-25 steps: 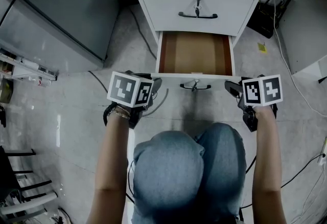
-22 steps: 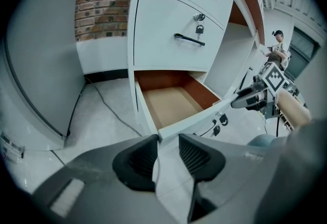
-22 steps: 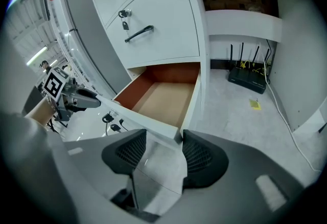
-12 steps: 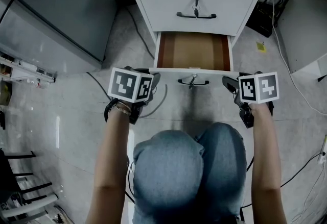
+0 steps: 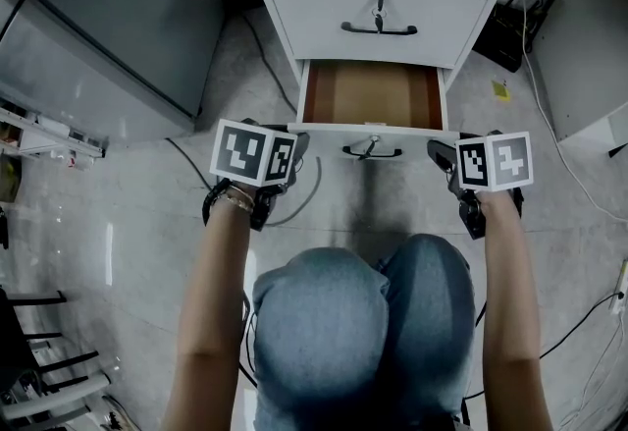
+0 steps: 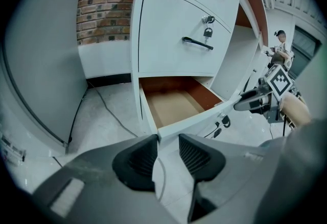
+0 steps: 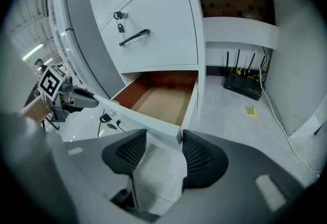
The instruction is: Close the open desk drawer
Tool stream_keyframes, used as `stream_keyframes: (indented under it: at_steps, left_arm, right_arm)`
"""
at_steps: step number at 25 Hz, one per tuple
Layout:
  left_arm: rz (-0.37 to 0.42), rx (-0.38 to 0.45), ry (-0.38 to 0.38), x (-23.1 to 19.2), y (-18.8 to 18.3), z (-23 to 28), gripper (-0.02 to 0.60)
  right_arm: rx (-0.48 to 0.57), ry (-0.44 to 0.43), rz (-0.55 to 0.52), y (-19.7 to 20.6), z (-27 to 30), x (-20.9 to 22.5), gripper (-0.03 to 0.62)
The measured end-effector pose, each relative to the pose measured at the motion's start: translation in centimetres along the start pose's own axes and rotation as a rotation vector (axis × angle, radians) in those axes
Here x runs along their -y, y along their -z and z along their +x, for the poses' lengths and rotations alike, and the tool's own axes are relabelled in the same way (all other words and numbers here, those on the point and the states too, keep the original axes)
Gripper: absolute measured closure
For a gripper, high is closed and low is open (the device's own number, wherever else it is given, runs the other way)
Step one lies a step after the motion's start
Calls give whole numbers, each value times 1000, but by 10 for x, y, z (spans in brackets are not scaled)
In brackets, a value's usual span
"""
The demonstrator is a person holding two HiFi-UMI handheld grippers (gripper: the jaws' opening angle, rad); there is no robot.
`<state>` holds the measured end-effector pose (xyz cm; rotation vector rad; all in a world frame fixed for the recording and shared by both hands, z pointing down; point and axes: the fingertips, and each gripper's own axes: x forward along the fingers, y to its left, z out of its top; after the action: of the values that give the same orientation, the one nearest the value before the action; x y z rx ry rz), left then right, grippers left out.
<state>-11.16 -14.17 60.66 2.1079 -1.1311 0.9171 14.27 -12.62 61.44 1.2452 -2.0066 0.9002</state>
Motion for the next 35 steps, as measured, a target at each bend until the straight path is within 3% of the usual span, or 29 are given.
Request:
stream_keyframes:
  at_steps: [21,35]
  left_arm:
    - [-46,57,-67,-13,-27,22,419]
    - [-55,180,-169,-30,-42,26,370]
  right_arm:
    - [98,81,28,-27,17,18,361]
    - [203,201,-6,-40,24,24,357]
